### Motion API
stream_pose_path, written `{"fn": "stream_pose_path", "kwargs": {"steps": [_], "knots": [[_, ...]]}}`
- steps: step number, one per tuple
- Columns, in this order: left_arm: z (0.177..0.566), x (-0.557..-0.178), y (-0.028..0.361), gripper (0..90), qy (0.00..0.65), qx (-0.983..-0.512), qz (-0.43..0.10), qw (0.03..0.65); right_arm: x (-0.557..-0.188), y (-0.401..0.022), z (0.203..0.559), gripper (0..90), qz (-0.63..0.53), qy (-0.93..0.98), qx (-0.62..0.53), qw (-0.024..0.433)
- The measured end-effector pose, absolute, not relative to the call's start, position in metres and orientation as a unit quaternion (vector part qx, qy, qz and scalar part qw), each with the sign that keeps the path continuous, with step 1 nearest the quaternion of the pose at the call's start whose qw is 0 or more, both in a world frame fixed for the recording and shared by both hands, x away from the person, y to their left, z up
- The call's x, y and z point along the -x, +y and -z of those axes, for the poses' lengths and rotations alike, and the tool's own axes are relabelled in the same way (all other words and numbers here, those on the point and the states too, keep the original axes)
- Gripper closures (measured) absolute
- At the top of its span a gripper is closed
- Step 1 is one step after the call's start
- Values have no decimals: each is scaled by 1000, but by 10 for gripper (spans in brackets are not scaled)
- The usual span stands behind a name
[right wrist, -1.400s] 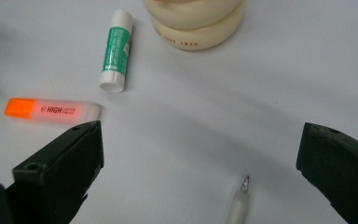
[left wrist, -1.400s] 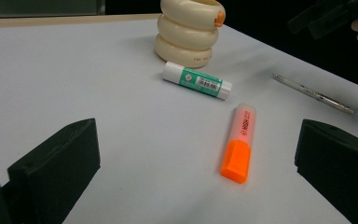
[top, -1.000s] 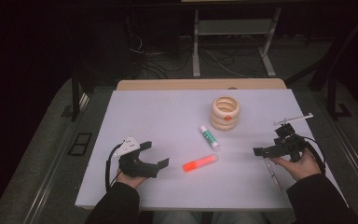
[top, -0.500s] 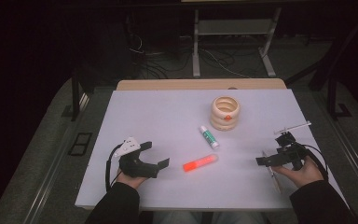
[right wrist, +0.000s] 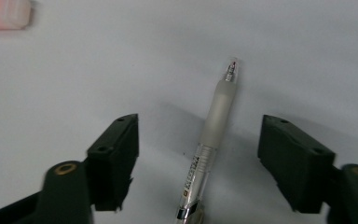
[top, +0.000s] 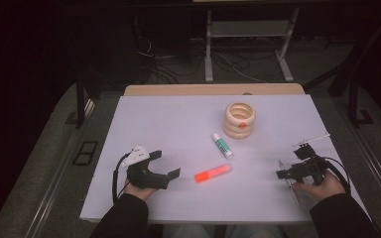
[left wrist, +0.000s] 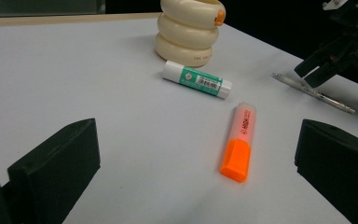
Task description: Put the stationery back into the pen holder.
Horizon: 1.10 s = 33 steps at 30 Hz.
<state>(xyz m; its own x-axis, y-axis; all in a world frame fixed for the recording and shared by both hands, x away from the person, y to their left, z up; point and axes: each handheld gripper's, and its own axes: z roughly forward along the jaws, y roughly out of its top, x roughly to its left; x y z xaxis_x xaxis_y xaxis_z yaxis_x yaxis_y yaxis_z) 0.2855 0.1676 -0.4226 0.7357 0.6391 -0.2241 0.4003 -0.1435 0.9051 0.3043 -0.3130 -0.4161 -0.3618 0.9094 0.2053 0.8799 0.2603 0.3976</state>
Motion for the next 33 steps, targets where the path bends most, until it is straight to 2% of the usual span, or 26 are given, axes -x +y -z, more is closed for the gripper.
{"fn": "stream_pose_path", "kwargs": {"steps": [17, 28, 33], "knots": [[423, -286, 168, 0, 347, -749, -108, 554, -305, -308, 422, 609, -195, 794, -574, 46], [423, -285, 168, 0, 347, -749, -108, 554, -306, -302, 423, 723, -164, 812, -557, 65], [423, -285, 168, 0, 346, -750, -109, 553, -308, -303, 422, 783, -159, 812, -559, 61]]}}
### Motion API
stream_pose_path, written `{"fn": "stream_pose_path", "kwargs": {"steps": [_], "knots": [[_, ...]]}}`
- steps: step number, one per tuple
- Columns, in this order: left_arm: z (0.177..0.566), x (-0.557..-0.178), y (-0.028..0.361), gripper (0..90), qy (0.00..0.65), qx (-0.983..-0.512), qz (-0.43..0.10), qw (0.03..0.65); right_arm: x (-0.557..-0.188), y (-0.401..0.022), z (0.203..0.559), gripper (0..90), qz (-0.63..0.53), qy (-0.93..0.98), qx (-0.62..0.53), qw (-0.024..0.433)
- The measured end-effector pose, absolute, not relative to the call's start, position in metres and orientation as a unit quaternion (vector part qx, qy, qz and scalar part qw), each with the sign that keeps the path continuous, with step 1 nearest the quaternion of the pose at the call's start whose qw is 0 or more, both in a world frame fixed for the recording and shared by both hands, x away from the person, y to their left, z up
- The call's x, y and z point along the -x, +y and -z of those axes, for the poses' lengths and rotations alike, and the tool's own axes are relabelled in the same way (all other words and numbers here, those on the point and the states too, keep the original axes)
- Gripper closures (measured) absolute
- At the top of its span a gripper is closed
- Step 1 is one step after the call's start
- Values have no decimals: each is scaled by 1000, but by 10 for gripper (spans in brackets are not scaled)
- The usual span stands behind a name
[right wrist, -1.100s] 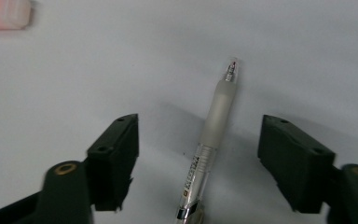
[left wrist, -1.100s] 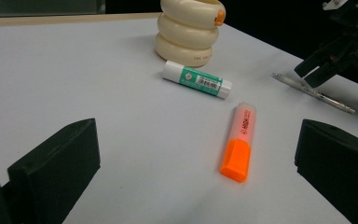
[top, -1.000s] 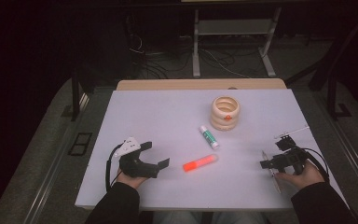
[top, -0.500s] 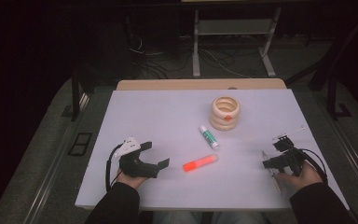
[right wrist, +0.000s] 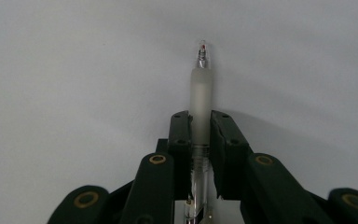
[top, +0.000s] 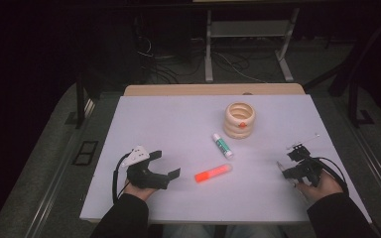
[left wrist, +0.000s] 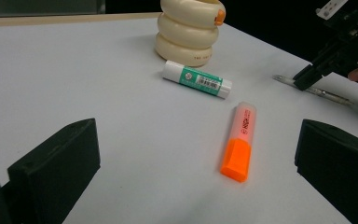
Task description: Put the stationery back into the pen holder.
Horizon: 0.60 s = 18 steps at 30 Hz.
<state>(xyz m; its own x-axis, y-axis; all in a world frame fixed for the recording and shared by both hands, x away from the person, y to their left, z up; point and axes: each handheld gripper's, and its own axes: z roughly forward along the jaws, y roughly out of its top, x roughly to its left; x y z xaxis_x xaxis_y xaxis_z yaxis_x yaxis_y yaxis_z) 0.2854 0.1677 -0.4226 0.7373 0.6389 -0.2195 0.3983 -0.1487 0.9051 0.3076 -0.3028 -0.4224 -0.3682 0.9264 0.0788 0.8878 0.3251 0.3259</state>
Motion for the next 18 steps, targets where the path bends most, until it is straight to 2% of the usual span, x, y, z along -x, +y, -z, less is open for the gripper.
{"fn": "stream_pose_path", "kwargs": {"steps": [10, 18], "knots": [[423, -286, 168, 0, 347, -750, -109, 553, -310, -308, 422, 787, -176, 810, -559, 20], [423, -286, 168, 0, 348, -749, -109, 554, -311, -306, 417, 788, -199, 812, -549, 9]]}}
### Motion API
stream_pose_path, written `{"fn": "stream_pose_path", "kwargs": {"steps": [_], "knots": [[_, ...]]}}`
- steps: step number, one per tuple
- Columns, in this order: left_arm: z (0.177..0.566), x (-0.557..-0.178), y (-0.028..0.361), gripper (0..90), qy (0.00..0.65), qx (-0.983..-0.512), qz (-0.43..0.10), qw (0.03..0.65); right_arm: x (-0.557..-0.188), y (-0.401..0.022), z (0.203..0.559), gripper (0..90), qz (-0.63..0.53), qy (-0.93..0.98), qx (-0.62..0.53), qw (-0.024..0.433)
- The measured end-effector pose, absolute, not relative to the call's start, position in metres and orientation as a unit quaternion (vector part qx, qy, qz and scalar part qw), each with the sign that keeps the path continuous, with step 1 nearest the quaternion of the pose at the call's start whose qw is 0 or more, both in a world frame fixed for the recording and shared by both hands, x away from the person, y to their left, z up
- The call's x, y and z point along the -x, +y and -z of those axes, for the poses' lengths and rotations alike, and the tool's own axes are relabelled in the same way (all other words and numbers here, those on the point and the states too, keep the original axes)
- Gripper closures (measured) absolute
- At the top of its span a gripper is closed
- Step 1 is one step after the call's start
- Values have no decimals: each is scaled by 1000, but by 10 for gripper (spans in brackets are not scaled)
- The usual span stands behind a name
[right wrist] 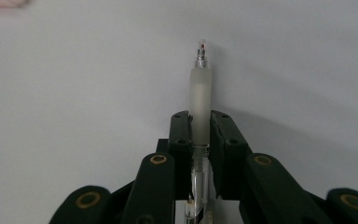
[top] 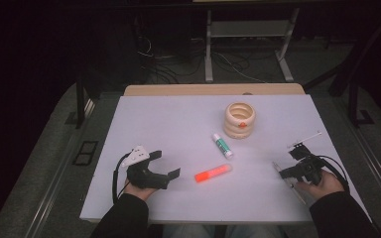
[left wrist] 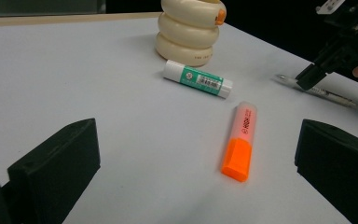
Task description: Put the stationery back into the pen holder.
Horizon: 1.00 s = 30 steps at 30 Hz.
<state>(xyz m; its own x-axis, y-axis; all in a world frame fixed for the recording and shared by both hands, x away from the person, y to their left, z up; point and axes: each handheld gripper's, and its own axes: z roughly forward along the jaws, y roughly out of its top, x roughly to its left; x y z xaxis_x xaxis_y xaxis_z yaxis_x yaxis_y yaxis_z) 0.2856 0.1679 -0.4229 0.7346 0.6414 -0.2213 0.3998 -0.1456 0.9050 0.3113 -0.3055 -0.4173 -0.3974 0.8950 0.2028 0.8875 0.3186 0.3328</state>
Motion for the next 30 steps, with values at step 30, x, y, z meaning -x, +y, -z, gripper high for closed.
{"fn": "stream_pose_path", "kwargs": {"steps": [30], "knots": [[423, -286, 168, 0, 347, -749, -108, 553, -335, -289, 371, 788, -333, 801, -496, 40]]}}
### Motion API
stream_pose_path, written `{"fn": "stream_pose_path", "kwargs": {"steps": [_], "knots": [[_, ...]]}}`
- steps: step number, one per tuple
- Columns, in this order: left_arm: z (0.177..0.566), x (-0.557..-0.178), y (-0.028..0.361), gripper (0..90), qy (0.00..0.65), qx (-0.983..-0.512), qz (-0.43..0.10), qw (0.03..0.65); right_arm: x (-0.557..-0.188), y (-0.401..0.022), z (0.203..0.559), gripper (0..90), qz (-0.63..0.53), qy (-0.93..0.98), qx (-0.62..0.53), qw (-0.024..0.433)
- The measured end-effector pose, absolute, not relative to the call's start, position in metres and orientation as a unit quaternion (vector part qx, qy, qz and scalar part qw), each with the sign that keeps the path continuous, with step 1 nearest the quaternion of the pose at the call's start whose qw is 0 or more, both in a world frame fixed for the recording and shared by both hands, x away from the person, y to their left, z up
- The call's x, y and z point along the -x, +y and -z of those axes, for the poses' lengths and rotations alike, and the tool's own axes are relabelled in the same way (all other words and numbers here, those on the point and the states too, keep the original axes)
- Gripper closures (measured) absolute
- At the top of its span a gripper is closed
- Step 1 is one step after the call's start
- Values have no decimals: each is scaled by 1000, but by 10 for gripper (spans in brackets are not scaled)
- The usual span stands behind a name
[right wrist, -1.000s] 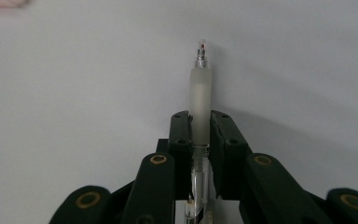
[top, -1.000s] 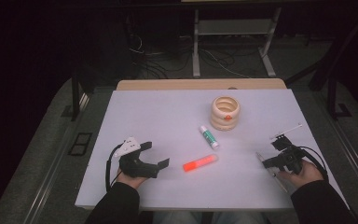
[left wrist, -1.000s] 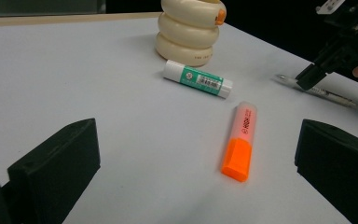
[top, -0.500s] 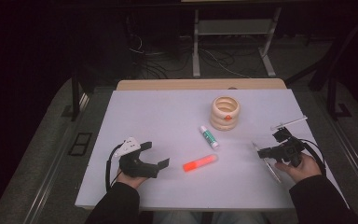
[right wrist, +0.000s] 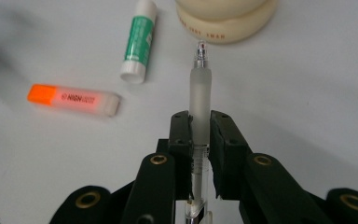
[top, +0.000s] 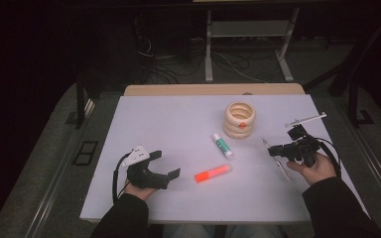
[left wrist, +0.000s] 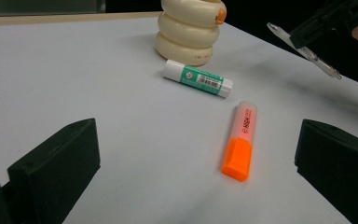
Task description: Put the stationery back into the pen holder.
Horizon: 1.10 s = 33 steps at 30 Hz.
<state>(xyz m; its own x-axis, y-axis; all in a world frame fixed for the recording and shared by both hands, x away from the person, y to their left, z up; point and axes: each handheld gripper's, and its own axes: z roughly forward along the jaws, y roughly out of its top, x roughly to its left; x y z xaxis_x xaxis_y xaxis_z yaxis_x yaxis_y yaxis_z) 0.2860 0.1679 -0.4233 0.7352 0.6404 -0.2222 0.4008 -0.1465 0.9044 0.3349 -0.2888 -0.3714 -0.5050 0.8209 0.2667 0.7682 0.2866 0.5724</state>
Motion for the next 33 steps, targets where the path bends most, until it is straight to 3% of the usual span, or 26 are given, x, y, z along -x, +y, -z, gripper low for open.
{"fn": "stream_pose_path", "kwargs": {"steps": [33], "knots": [[423, -286, 169, 0, 346, -749, -108, 554, -368, -269, 338, 788, -474, 753, -446, 95]]}}
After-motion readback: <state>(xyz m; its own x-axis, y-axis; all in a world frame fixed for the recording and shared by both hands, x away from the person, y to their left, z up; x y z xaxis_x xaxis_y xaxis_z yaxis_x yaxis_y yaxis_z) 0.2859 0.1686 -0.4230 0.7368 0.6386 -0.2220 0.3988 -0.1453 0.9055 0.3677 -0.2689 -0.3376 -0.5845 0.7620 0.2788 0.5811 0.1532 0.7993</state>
